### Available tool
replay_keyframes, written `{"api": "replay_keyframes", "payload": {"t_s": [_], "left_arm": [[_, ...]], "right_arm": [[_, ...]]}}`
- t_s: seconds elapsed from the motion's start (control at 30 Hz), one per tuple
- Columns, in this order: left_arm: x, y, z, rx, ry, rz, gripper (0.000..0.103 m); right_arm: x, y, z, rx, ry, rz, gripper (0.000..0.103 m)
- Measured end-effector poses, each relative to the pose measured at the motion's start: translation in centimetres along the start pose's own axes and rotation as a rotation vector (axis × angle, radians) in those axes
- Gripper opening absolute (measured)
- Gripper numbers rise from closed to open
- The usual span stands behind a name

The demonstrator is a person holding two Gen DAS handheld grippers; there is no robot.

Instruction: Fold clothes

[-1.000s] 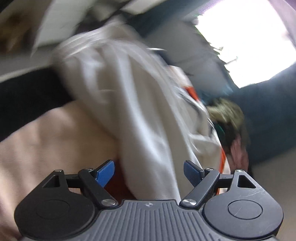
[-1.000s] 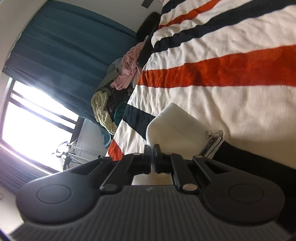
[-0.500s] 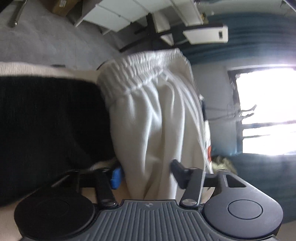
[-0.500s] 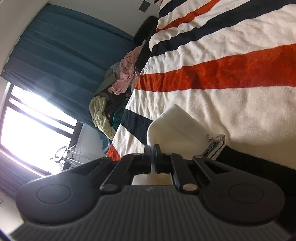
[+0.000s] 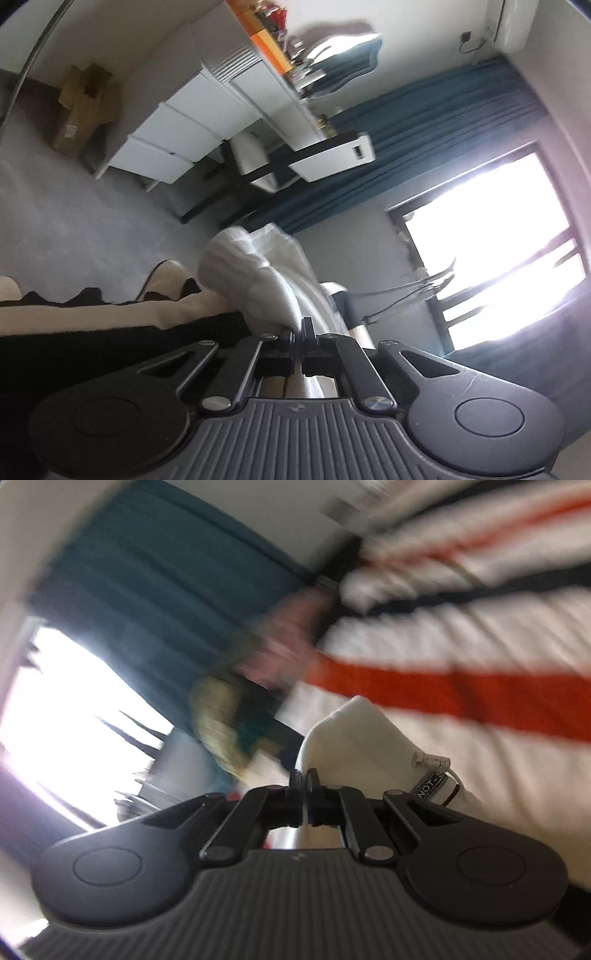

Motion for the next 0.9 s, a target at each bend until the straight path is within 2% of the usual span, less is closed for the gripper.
{"api": "replay_keyframes", "payload": {"t_s": [0.07,0.17,0.2,0.3,0.4,0.47,0.5,0.57,0.7,0.8,0.87,0.9], "left_arm": [[-0.4,0.0,-0.2,0.001,-0.006,-0.013,0.002],[-1.2,-0.1,-1.2,-0.001,-0.02,-0.008,0.002],[-1.2,-0.1,-1.6,-0.004,-0.022,-0.002,0.002],[-0.9,-0.1,-2.7,-0.009,-0.015,0.017,0.002],[0.4,0.0,-3.3,0.003,0.004,0.004,0.002],[1.1,0.0,-3.7,0.01,0.02,-0.002,0.002],[1.4,0.1,-3.8,0.013,0.031,-0.002,0.002],[1.9,0.1,-4.0,0.019,0.054,-0.003,0.002],[3.1,0.1,-4.3,0.037,0.1,-0.021,0.003],[4.0,-0.6,-3.6,0.092,0.125,-0.07,0.004],[4.4,-1.1,-3.1,0.126,0.152,-0.077,0.014],[4.5,-1.5,-2.8,0.15,0.167,-0.068,0.033]], "right_arm": [[3.4,1.9,-0.8,-0.058,0.088,-0.023,0.004],[5.0,3.2,-3.1,-0.143,0.148,-0.046,0.004],[4.7,3.2,-3.8,-0.164,0.141,-0.054,0.004],[-0.4,0.9,-5.9,-0.181,-0.015,-0.069,0.004],[-8.5,-3.2,-7.1,-0.091,-0.186,0.073,0.005],[-13.9,-6.4,-7.1,0.053,-0.308,0.276,0.005],[-15.7,-7.5,-7.1,0.112,-0.345,0.357,0.005],[-17.9,-8.6,-7.5,0.167,-0.404,0.425,0.005],[-17.6,-8.7,-7.4,0.172,-0.404,0.403,0.006],[-17.6,-9.1,-7.2,0.187,-0.423,0.392,0.007],[-18.0,-9.4,-7.2,0.196,-0.406,0.433,0.008],[-18.1,-9.5,-7.3,0.198,-0.385,0.463,0.01]]}}
Point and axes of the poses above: each gripper's, at about its wrist camera, not at the fingertips, and z roughly the way its jaws point, x to its left, y to its top, the point moved 10 cm from there along z, roughly the way its jaws point, and after that the axes turned 3 degrees about -z, right-handed, at the moved point
